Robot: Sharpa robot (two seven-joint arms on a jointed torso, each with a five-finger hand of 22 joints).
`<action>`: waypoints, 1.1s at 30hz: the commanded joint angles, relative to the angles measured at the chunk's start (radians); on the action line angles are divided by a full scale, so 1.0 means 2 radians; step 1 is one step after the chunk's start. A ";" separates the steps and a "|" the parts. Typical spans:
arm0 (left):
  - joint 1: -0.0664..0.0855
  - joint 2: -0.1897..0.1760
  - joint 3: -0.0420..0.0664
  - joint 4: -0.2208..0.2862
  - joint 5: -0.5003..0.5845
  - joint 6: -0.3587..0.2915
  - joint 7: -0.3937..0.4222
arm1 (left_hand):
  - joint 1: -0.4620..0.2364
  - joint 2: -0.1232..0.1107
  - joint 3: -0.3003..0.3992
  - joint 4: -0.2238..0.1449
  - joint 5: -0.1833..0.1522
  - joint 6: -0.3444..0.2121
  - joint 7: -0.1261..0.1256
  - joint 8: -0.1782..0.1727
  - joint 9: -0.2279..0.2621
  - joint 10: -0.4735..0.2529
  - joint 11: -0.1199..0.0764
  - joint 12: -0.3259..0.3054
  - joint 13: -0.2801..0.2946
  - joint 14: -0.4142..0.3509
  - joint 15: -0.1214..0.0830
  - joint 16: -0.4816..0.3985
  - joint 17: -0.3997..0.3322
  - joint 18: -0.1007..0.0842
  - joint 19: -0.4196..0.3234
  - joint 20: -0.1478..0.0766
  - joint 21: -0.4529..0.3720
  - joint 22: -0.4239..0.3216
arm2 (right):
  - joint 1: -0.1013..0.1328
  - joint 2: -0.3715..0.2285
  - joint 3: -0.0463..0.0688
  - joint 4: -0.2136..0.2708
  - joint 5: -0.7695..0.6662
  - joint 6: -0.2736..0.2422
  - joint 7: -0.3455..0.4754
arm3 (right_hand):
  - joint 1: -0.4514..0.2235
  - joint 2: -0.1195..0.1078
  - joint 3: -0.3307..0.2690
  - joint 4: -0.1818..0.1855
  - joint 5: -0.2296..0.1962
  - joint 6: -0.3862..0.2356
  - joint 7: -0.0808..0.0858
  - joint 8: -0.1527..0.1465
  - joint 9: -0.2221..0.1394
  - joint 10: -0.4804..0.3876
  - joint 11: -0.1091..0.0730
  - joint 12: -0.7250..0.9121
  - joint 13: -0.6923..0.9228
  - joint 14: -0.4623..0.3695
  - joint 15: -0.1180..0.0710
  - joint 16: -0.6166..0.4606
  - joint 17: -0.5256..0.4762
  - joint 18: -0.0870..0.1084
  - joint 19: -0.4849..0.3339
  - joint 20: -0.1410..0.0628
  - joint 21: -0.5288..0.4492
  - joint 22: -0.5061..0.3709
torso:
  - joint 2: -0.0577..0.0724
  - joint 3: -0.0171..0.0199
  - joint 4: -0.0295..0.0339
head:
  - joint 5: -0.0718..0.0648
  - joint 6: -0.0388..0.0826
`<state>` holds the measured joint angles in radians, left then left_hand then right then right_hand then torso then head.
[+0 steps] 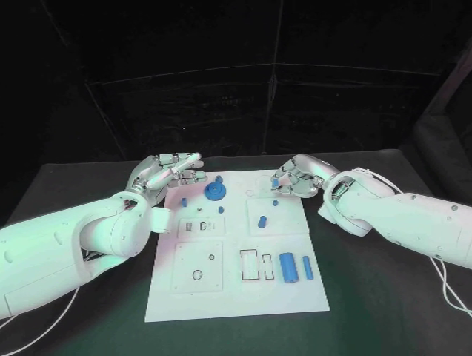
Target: Assemble the parts on the task board
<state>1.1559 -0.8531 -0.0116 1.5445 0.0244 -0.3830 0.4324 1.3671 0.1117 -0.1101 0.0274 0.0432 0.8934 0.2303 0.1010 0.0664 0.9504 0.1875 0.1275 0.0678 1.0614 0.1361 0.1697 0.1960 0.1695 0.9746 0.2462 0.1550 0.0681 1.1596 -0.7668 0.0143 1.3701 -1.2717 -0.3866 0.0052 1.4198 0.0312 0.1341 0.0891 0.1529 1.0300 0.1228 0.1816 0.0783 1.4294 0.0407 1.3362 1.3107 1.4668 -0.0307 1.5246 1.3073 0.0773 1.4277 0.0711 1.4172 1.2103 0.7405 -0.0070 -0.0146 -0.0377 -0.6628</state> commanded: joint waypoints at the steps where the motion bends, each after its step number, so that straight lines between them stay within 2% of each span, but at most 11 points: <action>1: 0.001 0.001 0.001 0.000 -0.002 0.002 0.004 | 0.002 0.003 0.000 -0.002 0.003 -0.003 0.001 -0.003 0.000 -0.002 -0.001 -0.003 0.000 -0.002 0.001 -0.003 0.001 0.006 0.003 0.000 -0.003 -0.001 | 0.001 0.000 0.001 0.031 -0.025 -0.024 -0.017 | -0.001 0.002 0.003 0.000 0.006 0.001 -0.002 -0.002 -0.001 0.002 -0.004 -0.001 0.023 0.044 -0.005 0.003 0.094 -0.004 0.000 -0.002 0.003 0.001 | -0.003 -0.0016 0.0018 | 0.001 -0.001; 3: 0.001 0.002 0.001 -0.001 -0.002 0.001 0.004 | 0.002 0.003 0.000 -0.002 0.003 -0.003 0.001 -0.003 0.000 -0.002 -0.001 -0.003 0.000 -0.002 0.001 -0.003 0.001 0.006 0.003 0.000 -0.003 -0.001 | 0.001 0.002 0.001 0.041 -0.033 -0.022 -0.023 | -0.001 0.002 0.003 0.000 0.007 0.001 -0.002 -0.002 -0.001 0.002 -0.004 -0.001 0.023 0.044 -0.005 0.003 0.094 -0.004 0.000 -0.002 0.003 0.001 | -0.005 -0.0022 0.0013 | 0.001 -0.001; 7: 0.001 0.005 0.001 -0.007 -0.002 0.003 0.005 | 0.002 0.003 0.000 -0.002 0.003 -0.003 0.001 -0.003 0.000 -0.002 -0.001 -0.003 0.000 -0.002 0.001 -0.003 0.001 0.006 0.003 0.000 -0.003 -0.001 | 0.001 0.020 0.001 0.055 -0.050 -0.013 -0.038 | -0.001 0.001 0.003 0.000 0.007 0.001 -0.002 -0.002 -0.001 0.001 -0.004 -0.002 0.022 0.044 -0.004 0.003 0.093 -0.004 0.001 -0.002 0.003 0.001 | -0.010 -0.0053 0.0032 | 0.000 -0.003; 11: 0.001 0.008 0.001 -0.017 -0.002 0.002 0.007 | 0.001 0.003 0.000 -0.002 0.003 -0.003 0.001 -0.002 0.000 -0.002 -0.001 -0.003 0.000 -0.002 0.001 -0.003 0.001 0.006 0.003 0.000 -0.003 -0.001 | 0.001 0.044 0.000 0.052 -0.058 -0.004 -0.054 | -0.001 0.001 0.004 -0.001 0.008 0.001 -0.002 -0.002 -0.001 0.001 -0.004 -0.003 0.022 0.043 -0.004 0.002 0.092 -0.004 0.001 -0.002 0.003 0.001 | -0.013 -0.0065 0.0051 | 0.006 -0.006; 13: 0.001 0.010 0.001 -0.024 -0.002 0.002 0.008 | 0.001 0.003 0.000 -0.002 0.003 -0.003 0.001 -0.002 0.000 -0.002 -0.001 -0.003 0.000 -0.002 0.001 -0.004 0.001 0.006 0.003 0.000 -0.003 -0.001 | 0.001 0.056 0.000 0.047 -0.062 -0.002 -0.059 | 0.000 -0.001 0.004 -0.002 0.008 0.001 -0.002 -0.003 -0.001 0.001 -0.004 -0.003 0.022 0.043 -0.004 0.002 0.092 -0.004 0.001 -0.002 0.003 0.001 | -0.015 -0.0082 0.0063 | 0.008 -0.009; 17: 0.002 0.012 0.001 -0.031 -0.002 0.001 0.009 | 0.001 0.003 0.000 -0.002 0.003 -0.003 0.001 -0.002 0.000 -0.002 -0.001 -0.003 0.000 -0.002 0.001 -0.004 0.001 0.006 0.003 0.000 -0.003 -0.001 | -0.009 0.081 0.000 0.039 -0.080 0.002 -0.070 | 0.000 -0.001 0.005 -0.003 0.009 0.001 -0.002 -0.003 -0.001 0.001 -0.004 -0.003 0.022 0.043 -0.004 0.002 0.092 -0.004 0.001 -0.002 0.004 0.002 | -0.018 -0.0111 0.0084 | 0.014 -0.014; 20: 0.002 0.014 0.001 -0.036 -0.002 0.001 0.010 | 0.001 0.003 0.000 -0.002 0.003 -0.003 0.001 -0.002 0.000 -0.002 -0.001 -0.003 0.000 -0.002 0.001 -0.004 0.001 0.006 0.003 0.000 -0.003 -0.001 | -0.019 0.098 0.000 0.032 -0.094 0.005 -0.079 | 0.000 -0.004 0.005 -0.004 0.012 0.002 -0.002 -0.003 -0.002 0.000 -0.004 -0.004 0.022 0.043 -0.004 0.001 0.091 -0.004 0.001 -0.002 0.004 0.002 | -0.019 -0.0125 0.0094 | 0.017 -0.018; 23: 0.002 0.015 0.001 -0.039 -0.002 0.000 0.010 | 0.001 0.003 0.000 -0.002 0.003 -0.003 0.001 -0.002 0.000 -0.002 -0.001 -0.003 0.000 -0.002 0.001 -0.004 0.001 0.006 0.003 0.000 -0.003 -0.001 | -0.026 0.113 0.000 0.024 -0.109 0.008 -0.089 | -0.002 -0.006 0.006 -0.004 0.016 0.002 -0.001 -0.004 -0.002 0.000 -0.004 -0.004 0.021 0.043 -0.004 0.001 0.090 -0.004 0.001 -0.002 0.003 0.001 | -0.020 -0.0128 0.0100 | 0.021 -0.020; 27: 0.002 0.017 0.001 -0.041 -0.002 0.000 0.010 | 0.001 0.003 0.000 -0.002 0.003 -0.003 0.001 -0.002 0.000 -0.002 -0.001 -0.003 0.000 -0.002 0.001 -0.004 0.001 0.006 0.003 0.000 -0.003 -0.001 | -0.035 0.130 0.000 0.014 -0.126 0.010 -0.104 | -0.002 -0.007 0.006 -0.005 0.019 0.002 -0.001 -0.004 -0.002 -0.001 -0.004 -0.006 0.020 0.042 -0.004 0.000 0.089 -0.004 0.001 -0.002 0.003 0.001 | -0.019 -0.0118 0.0089 | 0.028 -0.021; 33: 0.002 0.019 0.001 -0.042 -0.002 0.001 0.010 | 0.001 0.003 0.000 -0.002 0.003 -0.003 0.001 -0.002 0.000 -0.002 -0.001 -0.003 0.000 -0.002 0.001 -0.004 0.001 0.006 0.003 0.000 -0.003 -0.001 | -0.042 0.147 0.000 0.001 -0.140 0.014 -0.118 | -0.002 -0.010 0.009 -0.007 0.024 0.002 -0.001 -0.005 -0.002 -0.002 -0.004 -0.008 0.019 0.042 -0.004 -0.001 0.087 -0.004 0.000 -0.002 0.002 0.000 | -0.019 -0.0118 0.0103 | 0.032 -0.022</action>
<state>1.1584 -0.8159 -0.0115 1.4603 0.0243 -0.3847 0.4365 1.3671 0.1117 -0.1100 0.0275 0.0432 0.8934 0.2303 0.1010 0.0664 0.9504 0.1875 0.1275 0.0678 1.0615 0.1361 0.1656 0.1966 0.1695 0.9747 0.2462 0.1550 0.0680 1.0744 -0.4760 0.0134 1.3752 -1.5000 -0.3732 -0.1876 1.4172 0.0194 0.1462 0.0764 0.1981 1.0275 0.1218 0.1659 0.0738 1.4259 0.0368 1.3231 1.3108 1.4668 -0.0304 1.5244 1.3079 0.0774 1.4277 0.0712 1.4209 1.2104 0.7023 -0.0307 0.0044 0.0229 -0.7054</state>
